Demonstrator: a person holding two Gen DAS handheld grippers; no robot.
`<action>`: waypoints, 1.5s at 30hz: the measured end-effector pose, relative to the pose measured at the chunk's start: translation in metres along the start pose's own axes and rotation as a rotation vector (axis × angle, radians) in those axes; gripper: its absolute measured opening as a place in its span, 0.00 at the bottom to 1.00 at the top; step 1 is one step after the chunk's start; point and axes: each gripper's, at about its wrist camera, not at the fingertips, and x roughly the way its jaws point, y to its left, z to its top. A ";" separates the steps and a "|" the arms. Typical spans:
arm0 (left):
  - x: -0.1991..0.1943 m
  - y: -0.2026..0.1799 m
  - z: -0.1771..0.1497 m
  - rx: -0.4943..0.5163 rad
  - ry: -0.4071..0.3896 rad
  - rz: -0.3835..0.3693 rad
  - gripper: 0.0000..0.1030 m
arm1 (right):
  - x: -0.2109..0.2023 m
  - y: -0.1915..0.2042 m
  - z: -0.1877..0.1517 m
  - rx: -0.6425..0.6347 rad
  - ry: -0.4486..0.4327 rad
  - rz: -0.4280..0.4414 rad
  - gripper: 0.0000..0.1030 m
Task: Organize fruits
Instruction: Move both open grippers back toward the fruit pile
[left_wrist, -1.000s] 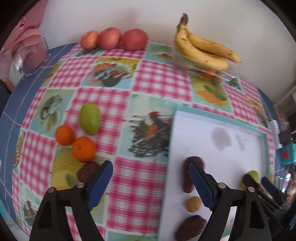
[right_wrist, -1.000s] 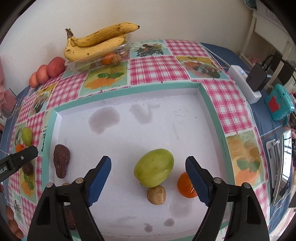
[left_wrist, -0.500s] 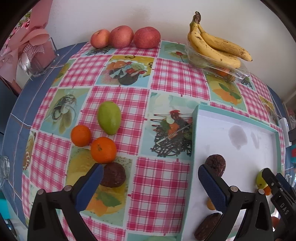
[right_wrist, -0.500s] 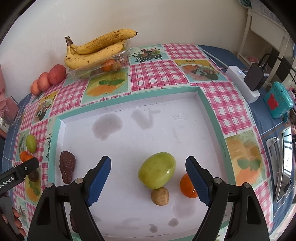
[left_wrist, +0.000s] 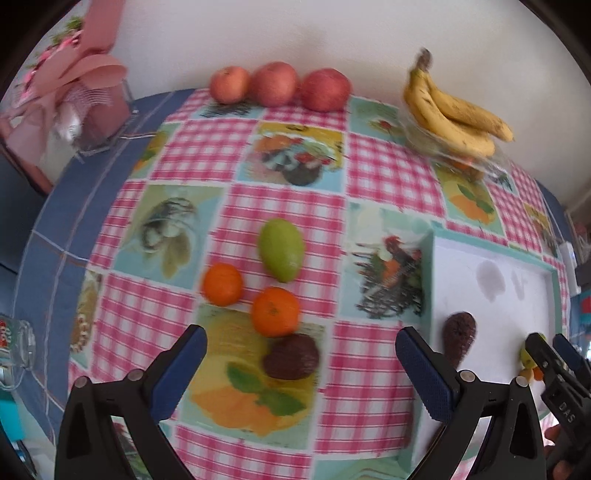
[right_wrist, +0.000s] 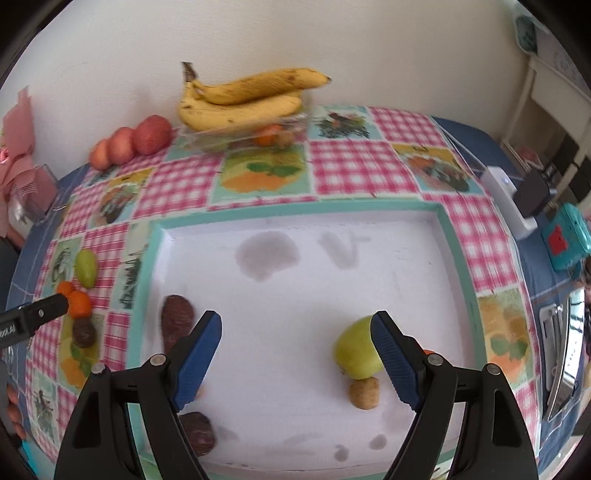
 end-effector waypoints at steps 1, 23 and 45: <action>-0.002 0.006 0.001 -0.006 -0.009 0.010 1.00 | -0.001 0.004 0.001 -0.007 -0.001 0.004 0.81; -0.027 0.105 0.007 -0.166 -0.090 0.064 1.00 | -0.009 0.111 0.006 -0.110 -0.017 0.247 0.81; -0.010 0.123 0.014 -0.253 -0.084 -0.030 0.91 | 0.010 0.171 0.005 -0.213 0.016 0.287 0.81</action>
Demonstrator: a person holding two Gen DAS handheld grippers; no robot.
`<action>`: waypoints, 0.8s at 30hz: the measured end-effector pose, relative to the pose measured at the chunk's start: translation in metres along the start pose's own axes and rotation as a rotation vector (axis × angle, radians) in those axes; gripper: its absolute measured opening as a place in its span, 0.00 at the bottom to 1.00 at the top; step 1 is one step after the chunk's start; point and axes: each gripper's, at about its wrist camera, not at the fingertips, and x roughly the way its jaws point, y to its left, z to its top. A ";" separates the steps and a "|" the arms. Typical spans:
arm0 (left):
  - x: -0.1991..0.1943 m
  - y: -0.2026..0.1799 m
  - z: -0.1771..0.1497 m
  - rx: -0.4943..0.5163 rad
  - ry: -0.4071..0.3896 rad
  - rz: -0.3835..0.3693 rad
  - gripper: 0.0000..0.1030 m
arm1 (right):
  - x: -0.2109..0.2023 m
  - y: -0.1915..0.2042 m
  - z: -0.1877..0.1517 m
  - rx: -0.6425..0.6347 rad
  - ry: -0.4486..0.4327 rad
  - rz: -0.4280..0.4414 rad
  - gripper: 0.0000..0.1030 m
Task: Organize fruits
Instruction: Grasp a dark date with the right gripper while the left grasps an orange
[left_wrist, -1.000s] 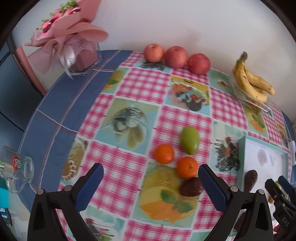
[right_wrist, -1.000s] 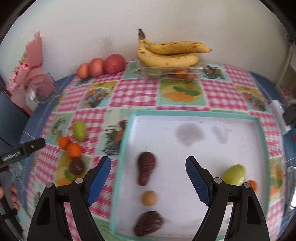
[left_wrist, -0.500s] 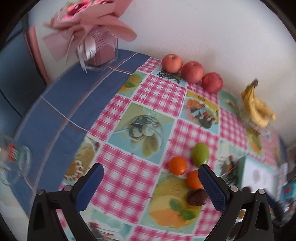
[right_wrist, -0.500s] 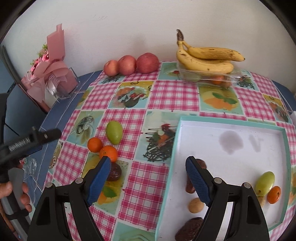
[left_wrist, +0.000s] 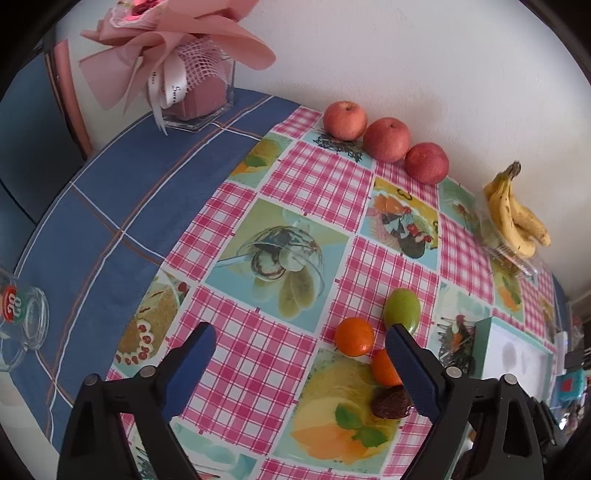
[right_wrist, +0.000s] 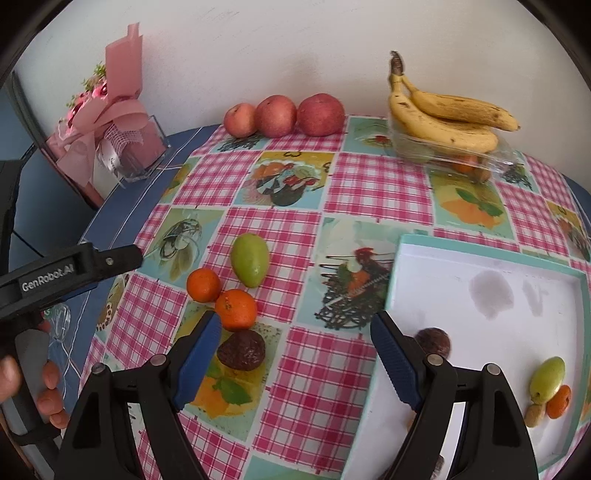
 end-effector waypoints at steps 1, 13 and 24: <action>0.001 -0.001 0.000 0.003 0.002 0.001 0.91 | 0.003 0.002 0.000 -0.006 0.008 0.003 0.81; 0.032 0.023 -0.005 -0.068 0.089 0.103 0.91 | 0.043 0.031 -0.015 -0.115 0.119 -0.015 0.81; 0.043 0.030 -0.011 -0.076 0.117 0.125 0.91 | 0.069 0.049 -0.027 -0.191 0.175 -0.059 0.80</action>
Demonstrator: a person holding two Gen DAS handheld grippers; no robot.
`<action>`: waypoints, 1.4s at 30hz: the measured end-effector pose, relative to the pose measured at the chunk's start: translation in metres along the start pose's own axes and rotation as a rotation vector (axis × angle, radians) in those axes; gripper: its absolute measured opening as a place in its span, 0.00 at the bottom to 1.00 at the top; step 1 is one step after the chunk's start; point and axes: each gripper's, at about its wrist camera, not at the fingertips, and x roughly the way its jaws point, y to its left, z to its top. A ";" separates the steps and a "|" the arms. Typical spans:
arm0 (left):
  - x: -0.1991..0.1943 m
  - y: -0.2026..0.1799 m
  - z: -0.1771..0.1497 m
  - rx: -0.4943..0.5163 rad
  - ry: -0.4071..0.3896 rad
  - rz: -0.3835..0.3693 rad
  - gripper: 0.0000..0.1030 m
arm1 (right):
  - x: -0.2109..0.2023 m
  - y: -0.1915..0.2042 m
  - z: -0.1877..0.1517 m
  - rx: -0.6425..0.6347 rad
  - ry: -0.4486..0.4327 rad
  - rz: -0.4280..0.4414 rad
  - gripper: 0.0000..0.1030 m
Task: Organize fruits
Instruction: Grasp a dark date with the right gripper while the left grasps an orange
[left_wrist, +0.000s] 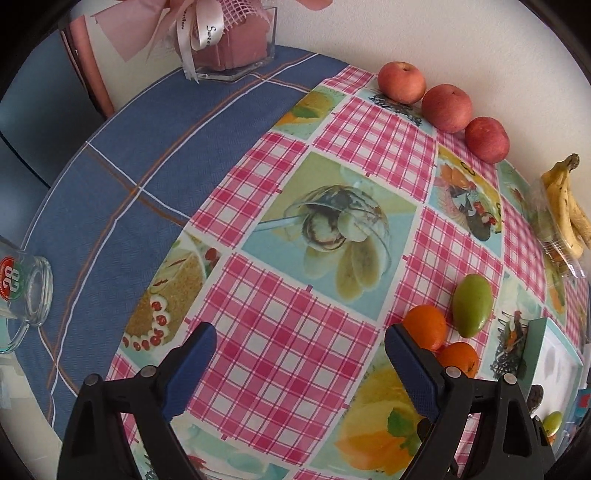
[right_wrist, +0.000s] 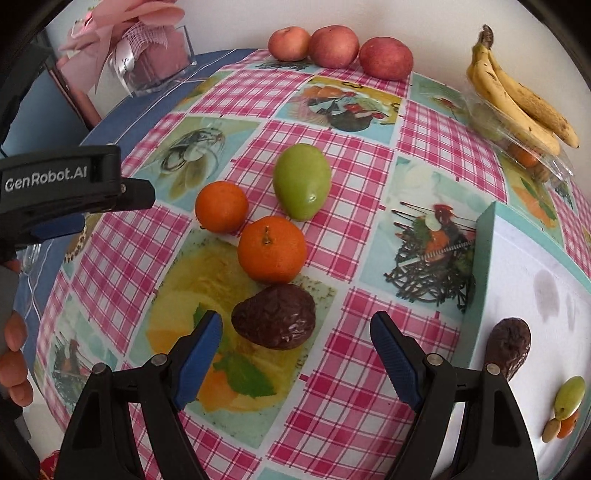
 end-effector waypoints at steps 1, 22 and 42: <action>0.001 0.000 0.001 -0.002 0.002 0.002 0.91 | 0.001 0.002 0.000 -0.012 -0.001 -0.009 0.79; 0.005 -0.014 0.001 -0.013 -0.010 -0.103 0.91 | -0.002 -0.009 0.002 0.019 -0.001 -0.049 0.55; 0.020 -0.044 0.000 0.024 0.013 -0.207 0.91 | -0.005 -0.041 -0.005 0.081 0.002 -0.061 0.46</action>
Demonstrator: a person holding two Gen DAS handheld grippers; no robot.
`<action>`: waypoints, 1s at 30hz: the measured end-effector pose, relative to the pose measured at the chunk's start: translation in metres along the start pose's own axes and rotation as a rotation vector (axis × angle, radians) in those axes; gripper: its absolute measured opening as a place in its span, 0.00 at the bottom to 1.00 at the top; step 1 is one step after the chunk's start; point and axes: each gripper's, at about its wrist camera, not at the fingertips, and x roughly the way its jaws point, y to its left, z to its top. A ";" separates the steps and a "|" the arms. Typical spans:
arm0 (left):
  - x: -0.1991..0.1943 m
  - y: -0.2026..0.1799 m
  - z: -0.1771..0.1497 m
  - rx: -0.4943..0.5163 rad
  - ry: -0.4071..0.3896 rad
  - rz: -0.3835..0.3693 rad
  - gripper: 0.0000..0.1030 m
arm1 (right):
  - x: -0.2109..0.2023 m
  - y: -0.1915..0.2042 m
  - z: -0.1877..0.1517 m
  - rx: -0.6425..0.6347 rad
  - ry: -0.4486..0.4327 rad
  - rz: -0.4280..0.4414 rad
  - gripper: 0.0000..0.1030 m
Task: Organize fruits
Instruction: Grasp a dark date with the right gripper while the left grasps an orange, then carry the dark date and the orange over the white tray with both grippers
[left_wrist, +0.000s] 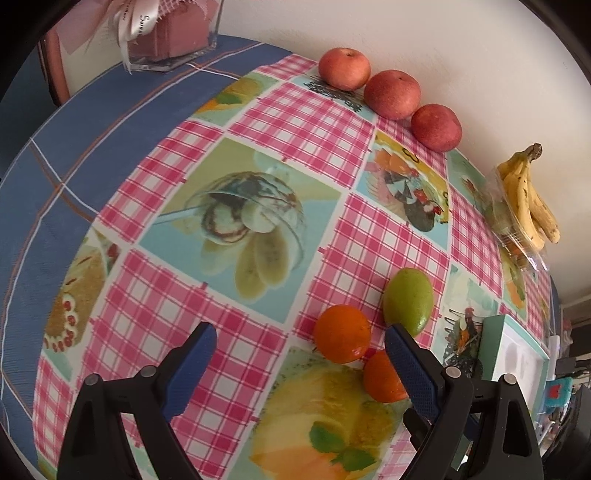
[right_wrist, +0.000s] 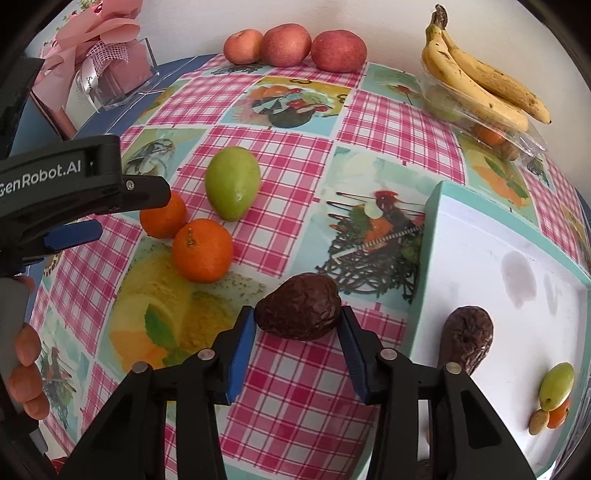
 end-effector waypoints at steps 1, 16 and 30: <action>0.001 -0.001 0.000 0.000 0.000 -0.002 0.91 | 0.001 -0.001 0.001 0.002 0.001 0.000 0.46; 0.004 -0.015 -0.003 0.039 0.008 -0.059 0.37 | -0.004 -0.007 -0.002 0.011 -0.004 -0.006 0.45; -0.040 -0.029 0.004 0.074 -0.047 -0.045 0.35 | -0.045 -0.009 0.009 0.034 -0.093 0.021 0.45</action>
